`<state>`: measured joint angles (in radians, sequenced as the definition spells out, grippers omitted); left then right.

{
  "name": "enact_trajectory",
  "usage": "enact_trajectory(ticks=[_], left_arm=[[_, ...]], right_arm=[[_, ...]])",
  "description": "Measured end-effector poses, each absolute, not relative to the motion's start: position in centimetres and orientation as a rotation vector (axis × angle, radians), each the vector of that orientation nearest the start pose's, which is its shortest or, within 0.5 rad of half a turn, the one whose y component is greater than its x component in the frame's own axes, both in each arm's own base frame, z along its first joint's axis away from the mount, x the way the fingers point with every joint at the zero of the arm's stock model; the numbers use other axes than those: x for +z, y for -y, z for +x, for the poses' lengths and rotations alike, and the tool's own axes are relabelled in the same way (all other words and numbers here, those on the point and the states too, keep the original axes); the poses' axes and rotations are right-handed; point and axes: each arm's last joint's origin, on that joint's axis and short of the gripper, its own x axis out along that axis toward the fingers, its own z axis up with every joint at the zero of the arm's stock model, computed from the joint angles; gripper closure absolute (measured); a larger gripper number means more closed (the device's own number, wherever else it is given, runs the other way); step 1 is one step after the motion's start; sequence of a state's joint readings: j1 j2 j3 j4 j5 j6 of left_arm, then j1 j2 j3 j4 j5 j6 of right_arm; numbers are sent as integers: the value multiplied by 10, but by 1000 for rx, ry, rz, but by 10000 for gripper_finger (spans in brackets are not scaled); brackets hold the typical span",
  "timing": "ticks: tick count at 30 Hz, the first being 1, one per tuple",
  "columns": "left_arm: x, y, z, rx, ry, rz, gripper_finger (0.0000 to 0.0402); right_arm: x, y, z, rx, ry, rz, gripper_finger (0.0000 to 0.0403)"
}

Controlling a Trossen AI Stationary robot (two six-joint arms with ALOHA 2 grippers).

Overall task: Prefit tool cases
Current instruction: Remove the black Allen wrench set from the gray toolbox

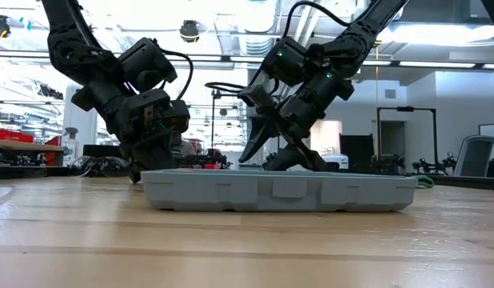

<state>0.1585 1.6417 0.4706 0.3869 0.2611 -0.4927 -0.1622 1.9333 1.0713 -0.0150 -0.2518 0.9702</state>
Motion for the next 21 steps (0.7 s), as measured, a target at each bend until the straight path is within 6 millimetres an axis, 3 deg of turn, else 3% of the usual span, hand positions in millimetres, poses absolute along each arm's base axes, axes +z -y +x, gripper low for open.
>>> enact_trajectory(ticks=[21], left_arm=[[97, -33, 255, 95, -791, -620, 402]], right_arm=[[137, 59, 384, -198, -778, 1201, 196]])
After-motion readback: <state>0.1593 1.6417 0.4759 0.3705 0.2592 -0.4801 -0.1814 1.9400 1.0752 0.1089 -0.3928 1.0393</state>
